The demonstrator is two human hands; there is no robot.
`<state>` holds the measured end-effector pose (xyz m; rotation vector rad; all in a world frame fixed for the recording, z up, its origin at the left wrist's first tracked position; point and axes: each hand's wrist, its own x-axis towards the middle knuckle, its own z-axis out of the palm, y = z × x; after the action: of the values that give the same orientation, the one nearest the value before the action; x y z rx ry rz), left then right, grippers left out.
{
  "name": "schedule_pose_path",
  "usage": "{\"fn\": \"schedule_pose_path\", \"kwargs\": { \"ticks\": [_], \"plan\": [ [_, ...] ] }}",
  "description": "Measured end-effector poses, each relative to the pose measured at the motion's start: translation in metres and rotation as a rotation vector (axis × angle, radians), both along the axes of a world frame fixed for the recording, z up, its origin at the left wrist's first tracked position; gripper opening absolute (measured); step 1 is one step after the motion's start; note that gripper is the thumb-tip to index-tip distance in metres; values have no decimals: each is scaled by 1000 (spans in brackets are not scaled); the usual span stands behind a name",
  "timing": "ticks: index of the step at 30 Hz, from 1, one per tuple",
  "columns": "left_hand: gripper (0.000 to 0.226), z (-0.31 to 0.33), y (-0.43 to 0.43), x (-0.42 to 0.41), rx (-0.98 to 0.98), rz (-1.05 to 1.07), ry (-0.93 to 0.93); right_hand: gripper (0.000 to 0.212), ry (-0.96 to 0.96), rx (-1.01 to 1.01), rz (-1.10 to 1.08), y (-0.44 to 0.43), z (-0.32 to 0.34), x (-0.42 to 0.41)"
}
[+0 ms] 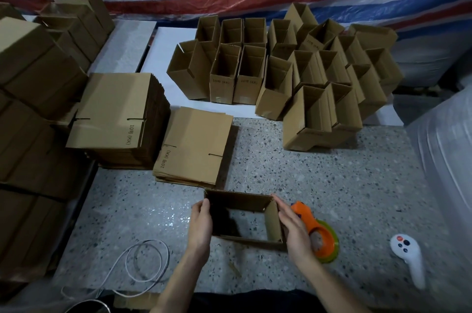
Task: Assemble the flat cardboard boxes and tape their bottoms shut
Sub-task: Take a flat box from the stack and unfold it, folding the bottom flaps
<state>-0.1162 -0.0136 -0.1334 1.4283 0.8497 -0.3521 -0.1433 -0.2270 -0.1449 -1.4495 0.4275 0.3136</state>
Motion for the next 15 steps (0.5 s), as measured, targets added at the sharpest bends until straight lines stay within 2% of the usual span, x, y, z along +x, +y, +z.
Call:
{"fn": "schedule_pose_path", "kwargs": {
  "ticks": [3,7,10,15],
  "plan": [
    [32,-3,11,-2,-131,52,-2,37,60,120,-70,-1,-3,-1],
    [27,-2,21,-5,-234,25,-35,47,162,279,-86,-7,-5,-1],
    [25,-1,29,-6,-274,-11,-40,58,190,293,-55,-11,-3,0],
    [26,-1,47,-3,-354,-58,-9,57,236,186,27,-15,3,11]
  ]
}}
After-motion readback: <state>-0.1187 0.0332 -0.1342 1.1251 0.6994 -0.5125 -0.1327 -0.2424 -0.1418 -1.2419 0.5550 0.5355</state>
